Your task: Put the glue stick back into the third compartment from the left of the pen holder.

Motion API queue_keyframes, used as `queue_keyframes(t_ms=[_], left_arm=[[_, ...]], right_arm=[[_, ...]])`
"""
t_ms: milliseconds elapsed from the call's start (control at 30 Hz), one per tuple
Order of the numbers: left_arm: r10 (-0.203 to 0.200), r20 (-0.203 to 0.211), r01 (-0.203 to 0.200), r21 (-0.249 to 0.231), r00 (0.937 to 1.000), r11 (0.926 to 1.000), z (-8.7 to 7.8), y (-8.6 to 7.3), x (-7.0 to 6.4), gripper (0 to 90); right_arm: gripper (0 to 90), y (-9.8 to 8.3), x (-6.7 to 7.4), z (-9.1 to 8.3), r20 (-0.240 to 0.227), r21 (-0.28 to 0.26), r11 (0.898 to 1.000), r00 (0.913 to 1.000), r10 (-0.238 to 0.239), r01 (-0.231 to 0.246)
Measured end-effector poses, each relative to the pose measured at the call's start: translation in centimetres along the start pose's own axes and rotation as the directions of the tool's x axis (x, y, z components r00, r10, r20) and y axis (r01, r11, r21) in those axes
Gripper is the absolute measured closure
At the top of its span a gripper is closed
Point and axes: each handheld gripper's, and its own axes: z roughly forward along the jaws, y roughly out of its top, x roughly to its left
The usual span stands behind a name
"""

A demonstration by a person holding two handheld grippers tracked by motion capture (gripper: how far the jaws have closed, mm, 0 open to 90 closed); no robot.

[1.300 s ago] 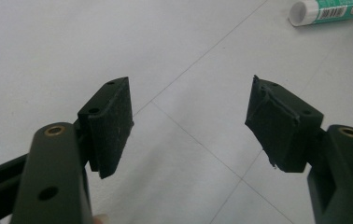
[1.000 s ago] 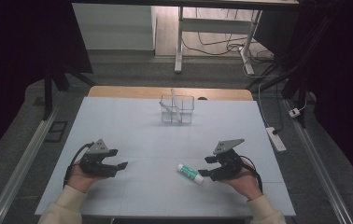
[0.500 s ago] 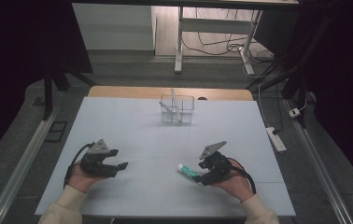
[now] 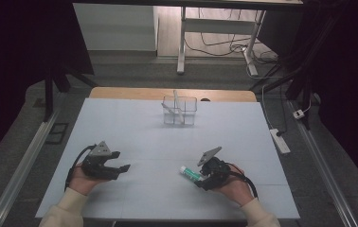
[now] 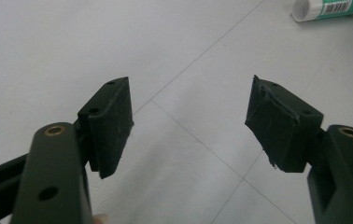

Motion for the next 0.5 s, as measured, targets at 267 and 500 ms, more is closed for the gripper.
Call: queue_keyframes(t_ms=[267, 500], left_arm=[[0.009, -0.01, -0.009, -0.002, 0.9999, 1.0, 0.1, 0.1, -0.1, 31.5], [0.054, -0.003, -0.054, -0.012, 0.9986, 0.9985, 0.4, 0.9, -1.3, 31.9]], right_arm=[[64.1, 0.2, 0.1, 0.2, -0.012, 0.036, 0.999, 0.9996, -0.027, 0.027], [64.4, 0.2, -0.3, -0.3, -0.007, -0.031, 0.999, 0.9999, -0.008, 0.007]])
